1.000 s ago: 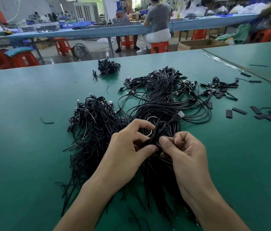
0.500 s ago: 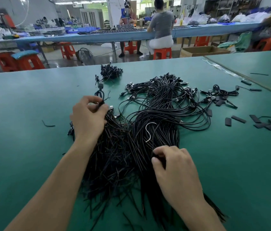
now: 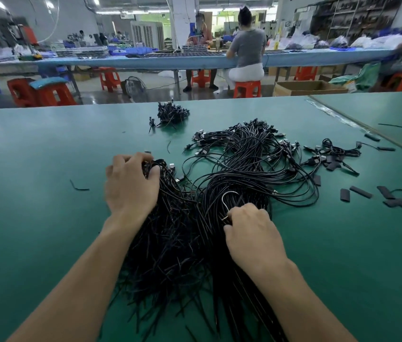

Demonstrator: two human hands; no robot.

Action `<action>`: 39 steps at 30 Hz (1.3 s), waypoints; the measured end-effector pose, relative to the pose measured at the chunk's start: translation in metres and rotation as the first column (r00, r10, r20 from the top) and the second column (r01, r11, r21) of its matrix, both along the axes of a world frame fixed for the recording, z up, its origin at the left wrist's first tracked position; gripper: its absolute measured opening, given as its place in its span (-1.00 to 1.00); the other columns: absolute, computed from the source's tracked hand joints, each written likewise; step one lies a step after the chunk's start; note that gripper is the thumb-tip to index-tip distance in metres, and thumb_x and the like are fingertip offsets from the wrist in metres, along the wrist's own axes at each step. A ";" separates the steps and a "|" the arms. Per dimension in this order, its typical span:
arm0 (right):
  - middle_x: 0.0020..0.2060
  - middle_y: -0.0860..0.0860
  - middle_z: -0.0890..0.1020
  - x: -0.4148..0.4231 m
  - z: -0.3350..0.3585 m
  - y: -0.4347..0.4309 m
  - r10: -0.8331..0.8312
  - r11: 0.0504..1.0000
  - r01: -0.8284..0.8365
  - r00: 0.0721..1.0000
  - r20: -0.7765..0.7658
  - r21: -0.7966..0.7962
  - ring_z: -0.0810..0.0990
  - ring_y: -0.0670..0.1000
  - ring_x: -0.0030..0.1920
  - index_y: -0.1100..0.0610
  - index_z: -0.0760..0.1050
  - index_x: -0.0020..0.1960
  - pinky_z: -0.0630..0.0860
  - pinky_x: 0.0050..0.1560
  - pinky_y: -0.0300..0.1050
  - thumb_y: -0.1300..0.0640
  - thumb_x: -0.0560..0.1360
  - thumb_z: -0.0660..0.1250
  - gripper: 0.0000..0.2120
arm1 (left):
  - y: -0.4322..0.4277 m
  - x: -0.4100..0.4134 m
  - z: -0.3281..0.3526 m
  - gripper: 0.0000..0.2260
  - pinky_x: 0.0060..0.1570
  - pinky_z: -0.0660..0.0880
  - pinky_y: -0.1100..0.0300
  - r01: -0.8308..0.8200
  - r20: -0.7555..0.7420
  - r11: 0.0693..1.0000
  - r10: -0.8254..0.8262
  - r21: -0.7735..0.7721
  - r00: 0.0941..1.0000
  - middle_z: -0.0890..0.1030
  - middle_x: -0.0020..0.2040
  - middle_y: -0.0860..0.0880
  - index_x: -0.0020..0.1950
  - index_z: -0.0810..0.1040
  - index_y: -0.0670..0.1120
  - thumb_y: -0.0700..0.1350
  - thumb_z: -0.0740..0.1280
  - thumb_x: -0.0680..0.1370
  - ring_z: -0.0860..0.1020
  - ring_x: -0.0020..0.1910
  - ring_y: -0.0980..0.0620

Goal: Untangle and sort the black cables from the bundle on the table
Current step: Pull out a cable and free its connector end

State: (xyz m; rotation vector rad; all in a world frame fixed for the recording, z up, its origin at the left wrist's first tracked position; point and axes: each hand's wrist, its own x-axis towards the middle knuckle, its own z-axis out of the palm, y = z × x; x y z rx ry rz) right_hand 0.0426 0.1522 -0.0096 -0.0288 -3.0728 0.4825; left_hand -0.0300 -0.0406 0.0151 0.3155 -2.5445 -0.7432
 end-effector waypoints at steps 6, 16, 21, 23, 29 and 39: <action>0.07 0.04 0.52 -0.009 -0.005 0.002 -0.088 0.994 0.081 0.991 -0.098 -0.071 0.49 0.10 0.11 0.10 0.48 0.11 0.50 -0.01 -0.08 0.07 0.63 0.17 -0.83 | 0.033 0.026 0.003 -0.95 -0.07 0.40 0.19 0.239 -0.274 0.969 -0.214 0.062 0.938 0.55 -0.16 0.15 -0.06 0.61 0.08 -0.09 0.40 0.56 0.50 -0.14 0.07; 0.18 0.18 0.48 -0.037 -0.009 0.000 -0.195 0.980 0.192 0.978 0.071 0.046 0.53 0.20 0.12 0.21 0.31 0.23 0.38 -0.15 -0.04 -0.02 0.64 0.14 -0.68 | 0.041 0.038 -0.011 -0.88 -0.27 0.55 0.15 0.331 -0.211 0.905 -0.280 0.268 0.936 0.60 -0.27 0.24 -0.15 0.61 0.15 -0.08 0.46 0.51 0.50 -0.40 0.19; 0.02 0.10 0.52 -0.030 -0.005 0.012 -0.153 0.975 0.146 0.988 -0.028 -0.166 0.48 0.07 -0.11 0.13 0.36 0.07 0.33 -0.20 -0.09 0.17 0.64 0.10 -0.91 | 0.038 0.041 -0.012 -0.86 -0.26 0.58 0.13 0.404 -0.165 0.874 -0.371 0.269 0.914 0.60 -0.21 0.28 -0.15 0.61 0.17 -0.08 0.46 0.51 0.49 -0.40 0.19; -0.06 0.05 0.54 -0.027 0.000 0.016 -0.111 0.961 0.083 0.990 -0.093 -0.262 0.46 0.00 -0.19 0.08 0.43 0.03 0.34 -0.24 -0.08 0.14 0.66 0.11 -0.87 | 0.038 0.042 -0.014 -0.85 -0.22 0.59 0.07 0.425 -0.119 0.867 -0.408 0.260 0.905 0.60 -0.23 0.26 -0.10 0.61 0.17 -0.10 0.46 0.51 0.49 -0.38 0.18; -0.32 -0.01 0.58 -0.010 0.034 0.009 0.108 0.792 -0.226 0.966 -0.235 -0.567 0.50 -0.14 -0.42 -0.03 0.50 -0.14 0.46 -0.35 -0.24 0.17 0.63 0.24 -0.80 | 0.039 0.043 -0.018 -0.63 -0.12 0.60 0.08 0.471 -0.068 0.842 -0.471 0.261 0.879 0.61 -0.24 0.16 0.13 0.58 0.19 -0.19 0.50 0.44 0.54 -0.29 0.23; -0.28 -0.14 0.58 0.022 0.060 -0.009 0.637 0.647 -0.578 0.768 -0.066 -0.497 0.53 -0.19 -0.27 -0.14 0.53 -0.16 0.44 -0.21 -0.29 0.03 0.56 0.35 -0.87 | 0.035 0.049 -0.024 -0.87 -0.28 0.55 0.07 0.660 -0.242 0.680 -0.614 0.320 0.751 0.65 -0.22 -0.03 -0.02 0.64 0.02 0.00 0.32 0.57 0.60 -0.29 0.07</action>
